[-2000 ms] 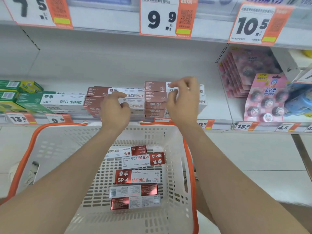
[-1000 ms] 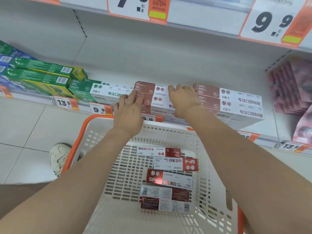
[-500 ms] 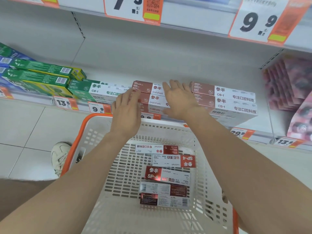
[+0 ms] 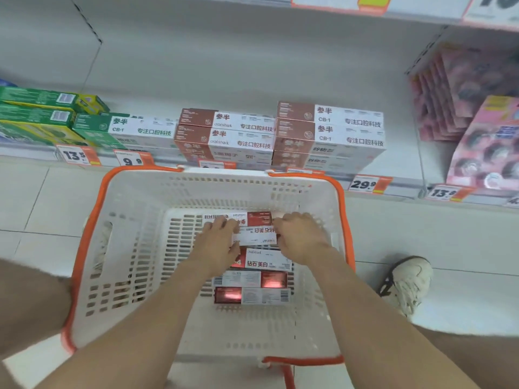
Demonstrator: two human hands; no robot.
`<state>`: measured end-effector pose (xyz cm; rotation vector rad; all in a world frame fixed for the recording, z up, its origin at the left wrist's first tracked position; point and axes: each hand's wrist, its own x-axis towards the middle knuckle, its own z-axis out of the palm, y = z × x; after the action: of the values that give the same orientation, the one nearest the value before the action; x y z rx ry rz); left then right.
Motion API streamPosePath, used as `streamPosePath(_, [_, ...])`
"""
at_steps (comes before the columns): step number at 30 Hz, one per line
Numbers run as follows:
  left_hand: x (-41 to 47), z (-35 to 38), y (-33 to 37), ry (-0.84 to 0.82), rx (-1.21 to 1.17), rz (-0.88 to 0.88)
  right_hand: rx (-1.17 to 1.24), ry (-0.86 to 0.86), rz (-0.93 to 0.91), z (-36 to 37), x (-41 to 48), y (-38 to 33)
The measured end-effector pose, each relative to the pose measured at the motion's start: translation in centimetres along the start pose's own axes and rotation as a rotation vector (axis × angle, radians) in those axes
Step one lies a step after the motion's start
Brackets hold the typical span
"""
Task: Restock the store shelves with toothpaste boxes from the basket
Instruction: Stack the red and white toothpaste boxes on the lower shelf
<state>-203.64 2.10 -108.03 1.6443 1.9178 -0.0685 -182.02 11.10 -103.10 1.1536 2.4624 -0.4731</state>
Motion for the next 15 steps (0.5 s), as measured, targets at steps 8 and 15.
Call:
streamPosePath(8, [-2.3, 2.5, 3.1, -0.485, -0.183, -0.169, -0.226, -0.174, -0.030, 3.2, -2.5, 1.8])
streamPosePath(15, [-4.2, 6.0, 7.4, -0.331, -0.134, -0.131, -0.324, -0.179, -0.197, 5.0, -5.6, 4.1])
